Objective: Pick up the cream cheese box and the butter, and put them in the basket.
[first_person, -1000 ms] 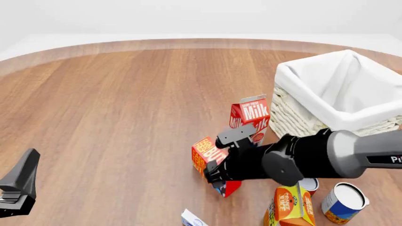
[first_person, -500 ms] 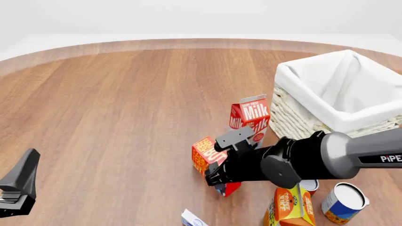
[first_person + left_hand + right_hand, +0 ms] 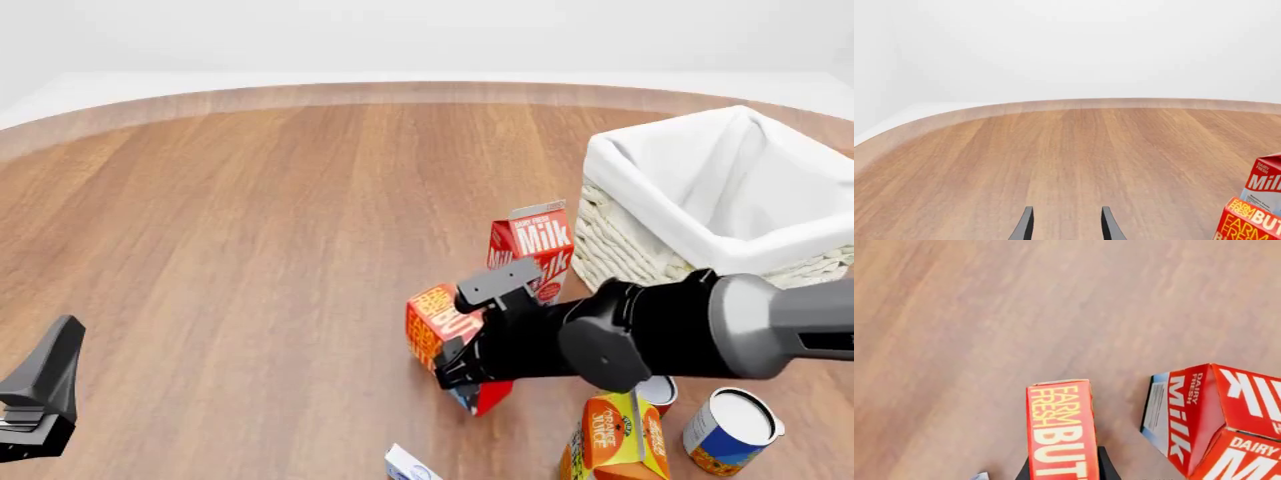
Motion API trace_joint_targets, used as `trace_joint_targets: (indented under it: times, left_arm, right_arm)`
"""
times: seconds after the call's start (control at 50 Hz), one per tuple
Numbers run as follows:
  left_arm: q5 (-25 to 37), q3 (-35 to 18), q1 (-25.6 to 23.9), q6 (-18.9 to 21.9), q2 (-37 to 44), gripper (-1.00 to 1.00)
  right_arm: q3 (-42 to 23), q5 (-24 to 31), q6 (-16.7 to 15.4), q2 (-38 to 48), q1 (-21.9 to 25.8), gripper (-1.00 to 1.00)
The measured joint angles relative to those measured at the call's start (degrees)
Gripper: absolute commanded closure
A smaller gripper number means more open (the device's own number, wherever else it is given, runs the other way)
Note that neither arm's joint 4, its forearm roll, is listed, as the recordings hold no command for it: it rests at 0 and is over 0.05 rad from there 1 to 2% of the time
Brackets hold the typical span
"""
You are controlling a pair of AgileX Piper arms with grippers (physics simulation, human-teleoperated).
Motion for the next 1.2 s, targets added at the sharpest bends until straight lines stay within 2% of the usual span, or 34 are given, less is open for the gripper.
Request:
trace_joint_targets:
  times: [0.64,1.2]
  left_arm:
    - [0.00,0.00,0.00,0.00,0.00,-1.00]
    - [0.00,0.00,0.00,0.00,0.00,-1.00]
  right_arm:
    - [-9.66,16.37,-6.13,-13.53,0.90,1.00]
    - [-17.23,21.63,-9.58,-20.89,-3.40,1.00]
